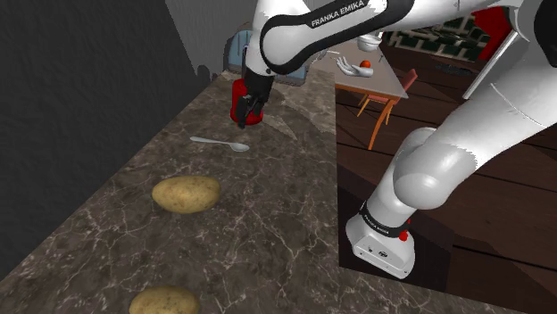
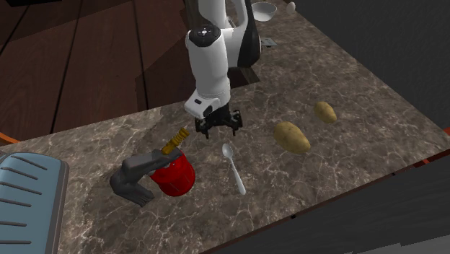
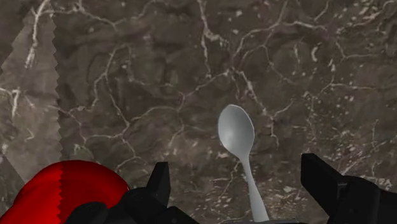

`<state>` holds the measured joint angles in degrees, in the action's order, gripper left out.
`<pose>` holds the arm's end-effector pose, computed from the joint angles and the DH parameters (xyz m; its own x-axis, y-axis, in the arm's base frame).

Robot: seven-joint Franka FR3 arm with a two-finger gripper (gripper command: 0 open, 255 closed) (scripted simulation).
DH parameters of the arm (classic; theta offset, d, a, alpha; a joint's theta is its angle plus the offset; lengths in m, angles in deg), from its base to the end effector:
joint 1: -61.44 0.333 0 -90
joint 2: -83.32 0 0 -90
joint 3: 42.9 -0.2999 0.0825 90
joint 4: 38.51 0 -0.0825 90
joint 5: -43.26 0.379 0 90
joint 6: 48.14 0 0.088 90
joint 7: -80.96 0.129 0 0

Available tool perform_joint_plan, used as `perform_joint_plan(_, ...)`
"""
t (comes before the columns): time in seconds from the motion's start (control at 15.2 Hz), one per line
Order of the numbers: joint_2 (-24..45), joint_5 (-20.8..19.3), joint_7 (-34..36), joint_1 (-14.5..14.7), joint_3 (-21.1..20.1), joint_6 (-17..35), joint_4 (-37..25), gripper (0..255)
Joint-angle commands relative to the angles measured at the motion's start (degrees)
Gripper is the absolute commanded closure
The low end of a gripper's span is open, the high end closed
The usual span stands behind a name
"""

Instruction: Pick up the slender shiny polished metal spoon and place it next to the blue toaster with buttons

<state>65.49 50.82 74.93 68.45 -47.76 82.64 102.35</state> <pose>0.4436 0.0983 0.3900 0.9651 0.2215 0.1394 0.2328 -0.9700 -0.0702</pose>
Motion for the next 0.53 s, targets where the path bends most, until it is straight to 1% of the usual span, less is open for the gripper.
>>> perform_joint_plan(0.0, 4.5, 1.2, -0.3, 0.8, -0.5, 4.4, -1.4, 0)
perform_joint_plan(0.4, 16.6, 4.4, -2.4, 2.6, -1.7, 13.2, -8.0, 0)
perform_joint_plan(0.46, 17.2, 4.4, -2.5, 2.6, -1.7, 13.9, -8.0, 0)
